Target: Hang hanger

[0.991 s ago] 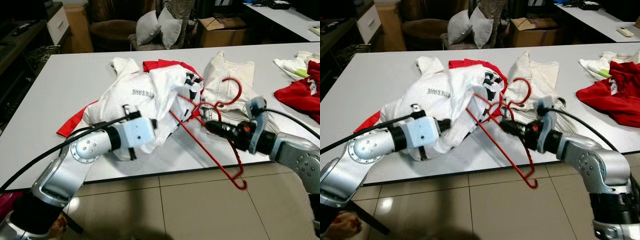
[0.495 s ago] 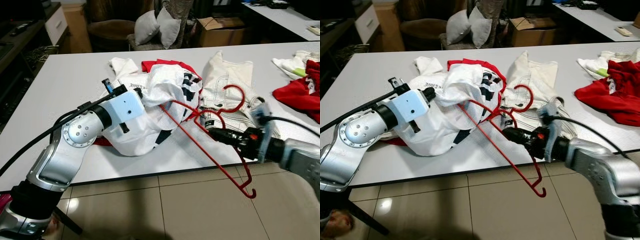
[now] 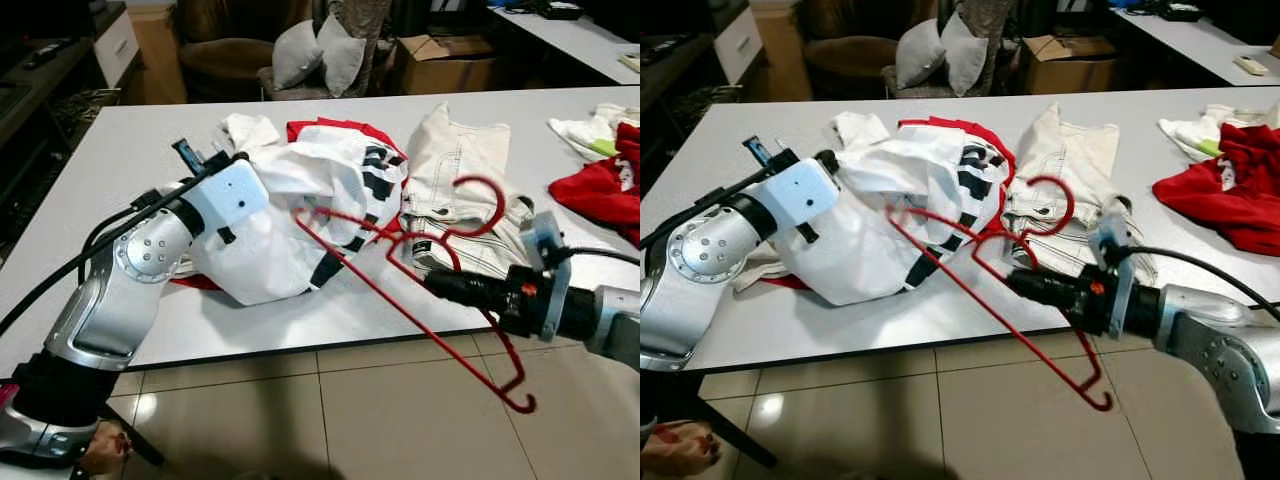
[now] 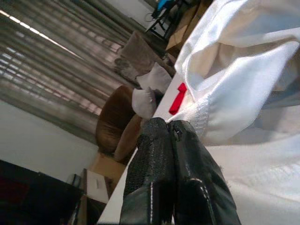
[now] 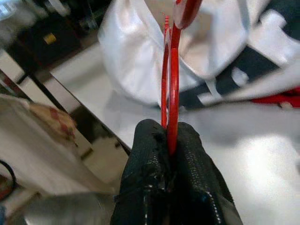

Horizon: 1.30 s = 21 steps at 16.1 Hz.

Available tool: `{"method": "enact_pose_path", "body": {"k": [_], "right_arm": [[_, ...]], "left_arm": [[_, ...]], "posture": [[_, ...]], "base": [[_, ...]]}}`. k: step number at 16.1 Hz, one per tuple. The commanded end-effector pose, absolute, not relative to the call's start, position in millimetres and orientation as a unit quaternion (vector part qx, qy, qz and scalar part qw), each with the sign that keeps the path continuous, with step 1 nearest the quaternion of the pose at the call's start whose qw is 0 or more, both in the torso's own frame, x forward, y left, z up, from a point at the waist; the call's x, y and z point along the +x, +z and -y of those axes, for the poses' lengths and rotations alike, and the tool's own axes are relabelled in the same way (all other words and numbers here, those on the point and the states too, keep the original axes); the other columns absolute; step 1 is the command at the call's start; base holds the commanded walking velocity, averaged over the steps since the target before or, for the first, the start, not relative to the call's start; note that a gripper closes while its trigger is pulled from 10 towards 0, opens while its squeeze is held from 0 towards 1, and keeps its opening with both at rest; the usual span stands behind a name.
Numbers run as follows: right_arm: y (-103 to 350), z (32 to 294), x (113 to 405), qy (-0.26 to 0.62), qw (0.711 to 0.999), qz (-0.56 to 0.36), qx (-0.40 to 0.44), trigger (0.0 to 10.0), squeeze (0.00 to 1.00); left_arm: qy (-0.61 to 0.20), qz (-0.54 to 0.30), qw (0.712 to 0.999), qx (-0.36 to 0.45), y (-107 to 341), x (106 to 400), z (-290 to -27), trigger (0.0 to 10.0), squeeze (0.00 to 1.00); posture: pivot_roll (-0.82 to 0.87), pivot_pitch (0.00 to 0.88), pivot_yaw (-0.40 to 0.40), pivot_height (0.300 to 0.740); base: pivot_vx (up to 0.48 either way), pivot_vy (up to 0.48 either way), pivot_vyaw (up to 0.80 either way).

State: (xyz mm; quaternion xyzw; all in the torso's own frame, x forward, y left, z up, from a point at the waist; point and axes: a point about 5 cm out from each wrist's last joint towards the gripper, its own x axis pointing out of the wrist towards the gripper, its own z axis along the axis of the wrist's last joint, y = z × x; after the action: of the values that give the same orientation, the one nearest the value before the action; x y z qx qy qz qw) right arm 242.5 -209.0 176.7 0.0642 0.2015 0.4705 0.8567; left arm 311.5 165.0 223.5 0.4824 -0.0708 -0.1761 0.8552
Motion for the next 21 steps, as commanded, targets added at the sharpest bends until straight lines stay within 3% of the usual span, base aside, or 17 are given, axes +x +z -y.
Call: {"method": "enact_pose_path", "body": {"k": [1,6,11,13,14,21], "right_arm": [[175.8,210.8,240.8,0.469,0.857,-0.209,0.044,10.0,0.00],[201.6,228.1,242.4,0.459,0.875,-0.139,0.062,10.0,0.00],[197.2,230.2,248.9,0.436,0.886,-0.150,0.047,10.0,0.00],[189.1,223.8,258.4,0.423,0.891,-0.156,0.048,10.0,0.00],[184.6,215.2,270.1,0.420,0.893,-0.145,0.070,10.0,0.00],[160.6,185.9,308.7,0.420,0.888,-0.165,0.090,10.0,0.00]], "left_arm": [[-0.159,0.077,0.853,0.491,228.8,313.6,-168.2,0.0,0.00],[-0.198,0.069,0.847,0.488,219.8,310.3,-160.8,0.0,0.00],[-0.240,0.077,0.840,0.480,214.9,305.7,-148.3,0.0,0.00],[-0.260,0.103,0.836,0.472,220.5,303.2,-138.2,0.0,0.00],[-0.314,0.134,0.826,0.448,222.7,295.5,-124.1,0.0,0.00],[-0.360,0.141,0.811,0.439,220.4,288.1,-118.1,0.0,0.00]], "posture": [[-0.18,0.000,-0.002,0.740],[-0.19,0.000,0.004,0.740],[-0.19,0.000,0.011,0.740],[-0.18,0.000,0.008,0.740],[-0.18,0.000,0.006,0.740],[-0.15,0.000,-0.015,0.740]], "base": [[0.000,0.000,0.00],[0.000,0.000,0.00],[0.000,0.000,0.00],[0.000,0.000,0.00],[0.000,0.000,0.00],[0.000,0.000,0.00]]}}
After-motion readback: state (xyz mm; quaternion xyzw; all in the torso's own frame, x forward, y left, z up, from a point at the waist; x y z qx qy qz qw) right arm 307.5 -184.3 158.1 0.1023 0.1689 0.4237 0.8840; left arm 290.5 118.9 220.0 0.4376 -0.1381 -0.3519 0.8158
